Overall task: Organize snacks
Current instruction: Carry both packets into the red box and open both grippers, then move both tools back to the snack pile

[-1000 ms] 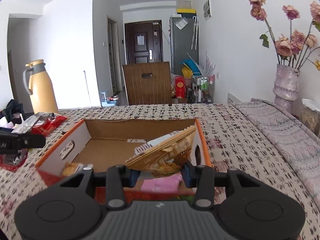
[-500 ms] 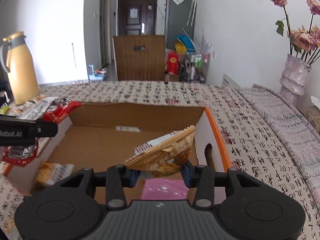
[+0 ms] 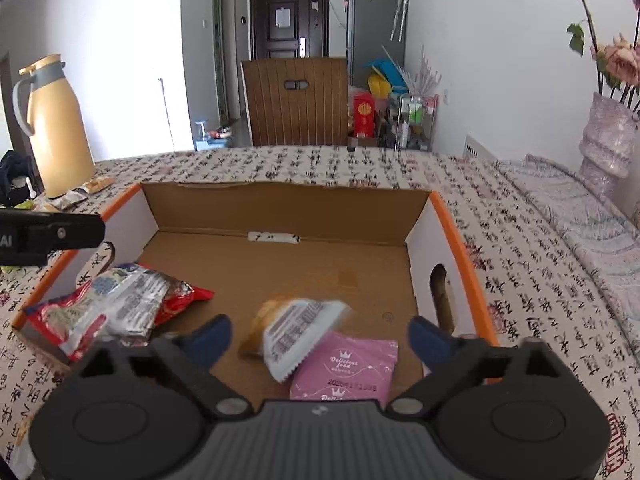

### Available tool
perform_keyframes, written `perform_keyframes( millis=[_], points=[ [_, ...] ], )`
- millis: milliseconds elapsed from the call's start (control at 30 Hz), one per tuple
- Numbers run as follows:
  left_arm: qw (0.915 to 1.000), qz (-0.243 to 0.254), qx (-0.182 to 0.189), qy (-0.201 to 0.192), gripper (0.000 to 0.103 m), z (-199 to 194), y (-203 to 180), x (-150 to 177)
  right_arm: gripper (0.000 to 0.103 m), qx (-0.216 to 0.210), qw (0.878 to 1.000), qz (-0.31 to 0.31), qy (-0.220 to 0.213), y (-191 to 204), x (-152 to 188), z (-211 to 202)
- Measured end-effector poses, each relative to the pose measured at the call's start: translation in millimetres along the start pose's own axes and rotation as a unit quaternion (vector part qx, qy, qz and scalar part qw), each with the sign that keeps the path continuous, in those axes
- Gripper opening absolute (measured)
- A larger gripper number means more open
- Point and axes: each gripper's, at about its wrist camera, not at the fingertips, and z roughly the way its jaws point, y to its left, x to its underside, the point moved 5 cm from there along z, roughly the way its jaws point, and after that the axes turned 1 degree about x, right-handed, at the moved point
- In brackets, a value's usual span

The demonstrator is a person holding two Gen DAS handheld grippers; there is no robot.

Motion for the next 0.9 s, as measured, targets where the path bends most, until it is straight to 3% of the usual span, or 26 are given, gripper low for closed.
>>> perform_keyframes(
  millis=[333, 900],
  points=[
    [0.9998, -0.006, -0.011, -0.013, 0.103, -25, -10, 13, 0.103, -0.005, 0.999, -0.010, -0.030, -10, 9, -32],
    [0.9970, -0.049, -0.034, -0.049, 0.103, -105, -18, 56, 0.103, -0.039, 0.996, -0.034, -0.078, -21, 42, -110]
  ],
)
